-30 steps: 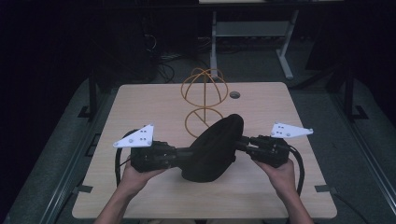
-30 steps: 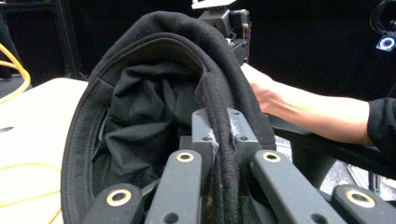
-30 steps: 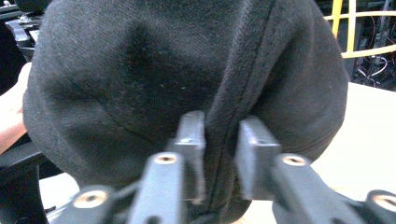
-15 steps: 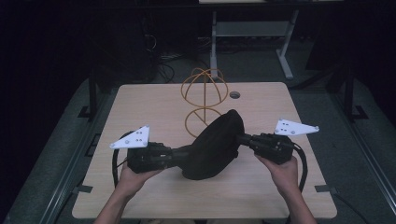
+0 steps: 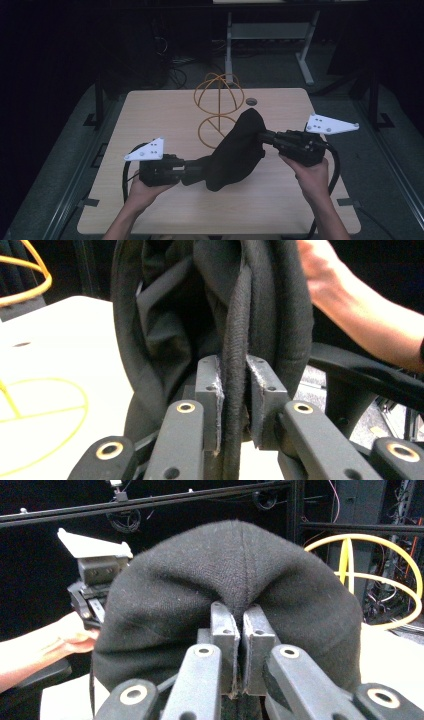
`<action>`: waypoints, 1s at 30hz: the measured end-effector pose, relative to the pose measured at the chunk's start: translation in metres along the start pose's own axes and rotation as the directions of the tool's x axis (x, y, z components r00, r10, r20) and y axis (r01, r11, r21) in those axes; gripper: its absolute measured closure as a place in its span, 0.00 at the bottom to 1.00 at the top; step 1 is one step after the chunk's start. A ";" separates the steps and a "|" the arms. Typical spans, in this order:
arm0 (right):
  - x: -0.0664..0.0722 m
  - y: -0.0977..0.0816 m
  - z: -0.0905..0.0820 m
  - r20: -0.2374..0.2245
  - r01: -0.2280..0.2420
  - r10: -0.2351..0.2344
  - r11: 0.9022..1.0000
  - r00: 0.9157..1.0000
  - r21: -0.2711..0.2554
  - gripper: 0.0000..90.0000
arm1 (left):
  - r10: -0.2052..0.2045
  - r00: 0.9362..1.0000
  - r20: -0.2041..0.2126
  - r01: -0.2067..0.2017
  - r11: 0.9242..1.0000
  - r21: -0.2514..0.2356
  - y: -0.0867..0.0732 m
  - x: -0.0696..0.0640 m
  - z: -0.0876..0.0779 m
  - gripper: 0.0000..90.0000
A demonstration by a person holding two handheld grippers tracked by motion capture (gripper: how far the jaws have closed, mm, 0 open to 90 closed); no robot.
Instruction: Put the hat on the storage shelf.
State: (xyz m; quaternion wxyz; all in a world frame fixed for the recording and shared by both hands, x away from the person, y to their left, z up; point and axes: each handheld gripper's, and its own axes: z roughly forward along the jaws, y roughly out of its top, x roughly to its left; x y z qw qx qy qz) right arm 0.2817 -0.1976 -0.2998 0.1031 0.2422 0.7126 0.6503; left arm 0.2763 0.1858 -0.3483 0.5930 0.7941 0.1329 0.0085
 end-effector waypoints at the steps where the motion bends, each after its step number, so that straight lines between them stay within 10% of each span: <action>1: 0.000 0.002 0.000 0.003 0.009 -0.009 1.000 1.000 0.001 0.96 | 0.001 1.000 -0.007 -0.001 1.000 0.008 -0.001 0.000 0.001 0.84; 17: -0.018 0.022 -0.021 0.102 0.021 -0.024 0.999 0.994 0.033 0.96 | -0.029 0.986 -0.163 0.050 0.991 0.128 -0.027 0.011 -0.011 0.58; 30: -0.044 0.071 -0.005 0.145 0.041 -0.046 0.998 0.988 0.043 0.96 | -0.068 0.942 -0.329 0.124 0.980 0.155 -0.058 0.030 -0.031 0.33</action>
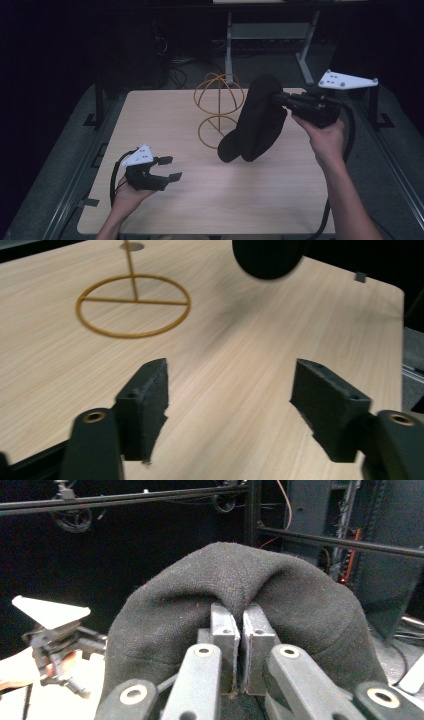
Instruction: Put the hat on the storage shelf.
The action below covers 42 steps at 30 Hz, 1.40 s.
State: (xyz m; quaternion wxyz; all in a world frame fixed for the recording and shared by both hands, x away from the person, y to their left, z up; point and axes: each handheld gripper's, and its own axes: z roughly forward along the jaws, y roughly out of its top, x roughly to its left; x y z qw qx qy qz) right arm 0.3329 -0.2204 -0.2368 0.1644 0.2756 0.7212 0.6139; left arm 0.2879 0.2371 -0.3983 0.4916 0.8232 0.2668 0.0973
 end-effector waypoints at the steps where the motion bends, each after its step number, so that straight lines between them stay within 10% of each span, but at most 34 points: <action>1: 0.000 0.000 0.000 0.000 0.000 0.000 1.000 1.000 0.000 0.96 | 0.000 1.000 0.000 0.000 1.000 0.000 0.000 0.000 0.000 0.32; 14: -0.018 0.050 0.057 0.050 0.040 -0.044 0.996 0.998 0.077 0.96 | -0.001 0.998 -0.063 0.002 1.000 0.015 -0.009 0.009 -0.003 0.31; 42: -0.040 0.074 0.136 0.059 0.008 -0.019 0.984 0.998 0.179 0.96 | -0.020 0.997 -0.070 0.022 0.999 0.034 -0.012 0.015 0.001 0.29</action>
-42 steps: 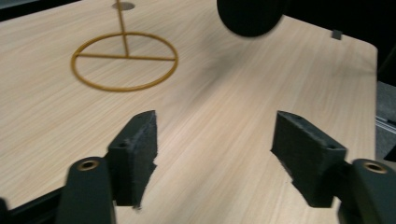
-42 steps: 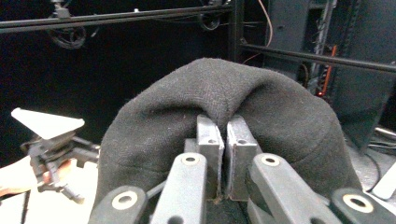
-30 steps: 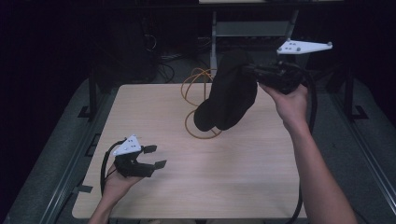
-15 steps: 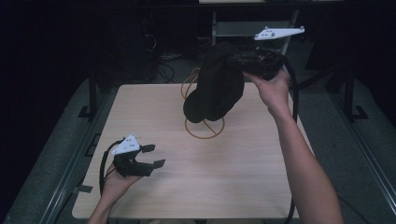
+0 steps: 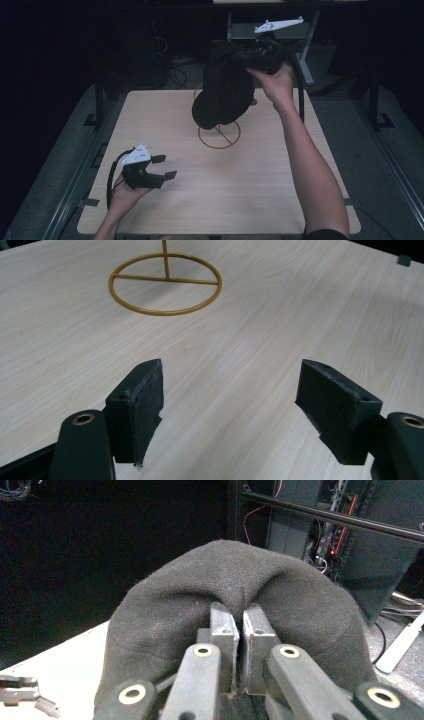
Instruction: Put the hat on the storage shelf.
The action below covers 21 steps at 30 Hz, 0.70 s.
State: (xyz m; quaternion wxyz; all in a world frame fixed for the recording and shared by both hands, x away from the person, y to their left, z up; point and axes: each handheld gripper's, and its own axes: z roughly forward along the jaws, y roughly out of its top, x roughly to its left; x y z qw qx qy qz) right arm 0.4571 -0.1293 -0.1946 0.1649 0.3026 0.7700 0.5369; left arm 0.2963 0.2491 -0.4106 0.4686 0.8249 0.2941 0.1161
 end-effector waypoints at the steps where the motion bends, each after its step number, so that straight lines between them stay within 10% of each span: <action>1: 0.000 0.000 0.000 0.000 0.000 0.000 1.000 1.000 0.000 0.96 | 0.000 1.000 0.000 0.000 1.000 0.000 0.000 0.000 0.000 0.29; 21: -0.015 0.001 0.050 -0.021 -0.067 0.068 0.997 0.997 0.044 0.95 | 0.012 1.000 0.009 -0.012 1.000 -0.007 0.000 -0.001 0.000 0.29</action>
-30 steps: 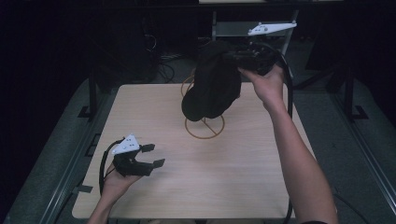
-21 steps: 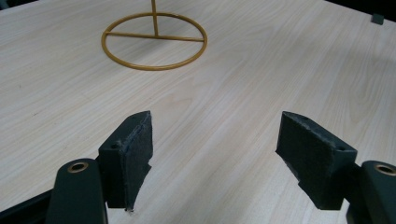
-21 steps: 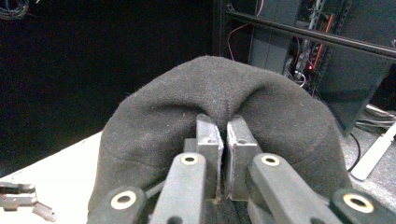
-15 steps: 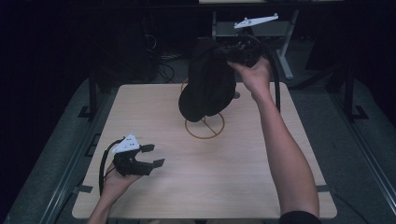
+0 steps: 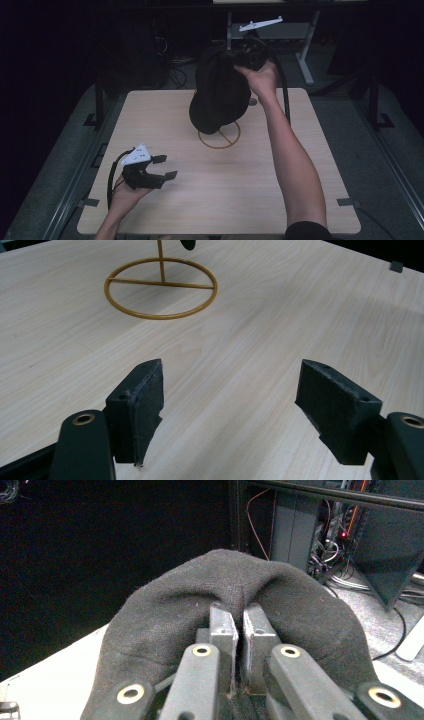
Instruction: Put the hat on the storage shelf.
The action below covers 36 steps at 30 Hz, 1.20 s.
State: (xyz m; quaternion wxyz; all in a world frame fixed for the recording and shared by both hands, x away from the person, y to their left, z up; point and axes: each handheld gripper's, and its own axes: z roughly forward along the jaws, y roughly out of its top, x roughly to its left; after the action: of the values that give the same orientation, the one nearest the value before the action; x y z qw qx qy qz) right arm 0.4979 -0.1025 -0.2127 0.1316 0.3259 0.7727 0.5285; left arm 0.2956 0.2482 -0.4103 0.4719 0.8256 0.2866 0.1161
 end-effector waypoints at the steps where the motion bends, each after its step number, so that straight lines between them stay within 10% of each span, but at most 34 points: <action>1: 0.000 0.000 0.001 -0.001 0.000 0.000 1.000 1.000 0.000 0.95 | -0.002 1.000 0.002 0.002 1.000 0.000 0.000 0.000 0.001 0.29; 26: -0.003 0.003 0.052 0.002 -0.034 0.034 0.997 0.999 0.070 0.88 | -0.012 1.000 0.023 0.012 1.000 -0.013 0.001 -0.003 -0.001 0.29; 36: 0.006 -0.008 0.081 0.057 0.035 -0.049 0.974 0.997 0.223 0.82 | 0.000 1.000 0.030 0.000 1.000 -0.011 0.001 -0.002 -0.002 0.29</action>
State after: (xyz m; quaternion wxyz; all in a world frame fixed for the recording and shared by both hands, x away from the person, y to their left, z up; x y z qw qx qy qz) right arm 0.5350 -0.0409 -0.2523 0.1296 0.3385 0.8291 0.4258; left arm 0.2931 0.2477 -0.4087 0.4806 0.8247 0.2789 0.1053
